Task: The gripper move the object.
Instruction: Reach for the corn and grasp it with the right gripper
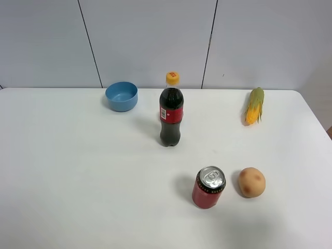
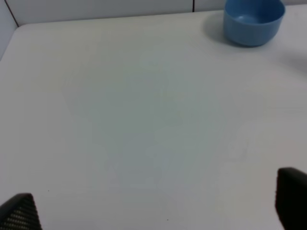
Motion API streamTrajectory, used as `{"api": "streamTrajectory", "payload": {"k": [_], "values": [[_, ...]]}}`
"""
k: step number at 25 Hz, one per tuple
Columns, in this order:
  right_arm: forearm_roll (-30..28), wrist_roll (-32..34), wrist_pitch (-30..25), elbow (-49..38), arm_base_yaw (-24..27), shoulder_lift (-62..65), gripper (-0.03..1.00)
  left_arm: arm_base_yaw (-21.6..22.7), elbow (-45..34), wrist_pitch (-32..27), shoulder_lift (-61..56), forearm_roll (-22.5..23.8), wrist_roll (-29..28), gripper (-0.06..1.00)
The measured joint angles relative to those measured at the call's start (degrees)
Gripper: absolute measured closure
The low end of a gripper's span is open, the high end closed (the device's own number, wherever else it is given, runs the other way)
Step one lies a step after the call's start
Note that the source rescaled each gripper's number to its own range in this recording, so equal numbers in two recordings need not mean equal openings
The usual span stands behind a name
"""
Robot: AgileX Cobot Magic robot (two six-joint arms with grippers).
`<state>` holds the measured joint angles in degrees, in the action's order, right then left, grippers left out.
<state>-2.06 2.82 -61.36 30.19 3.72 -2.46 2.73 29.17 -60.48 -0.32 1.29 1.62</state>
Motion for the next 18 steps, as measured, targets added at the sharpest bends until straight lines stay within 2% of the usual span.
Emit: {"api": "streamTrajectory", "payload": {"k": [4, 18], "values": [[-2.4, -0.2, 0.3, 5.4, 0.0, -8.7, 0.16, 0.0, 0.0, 0.0, 0.0, 0.0, 0.0, -0.06], [-4.4, 3.6, 0.3, 29.9, 0.0, -47.1, 0.16, 0.0, 0.0, 0.0, 0.0, 0.0, 0.0, -0.06]]}}
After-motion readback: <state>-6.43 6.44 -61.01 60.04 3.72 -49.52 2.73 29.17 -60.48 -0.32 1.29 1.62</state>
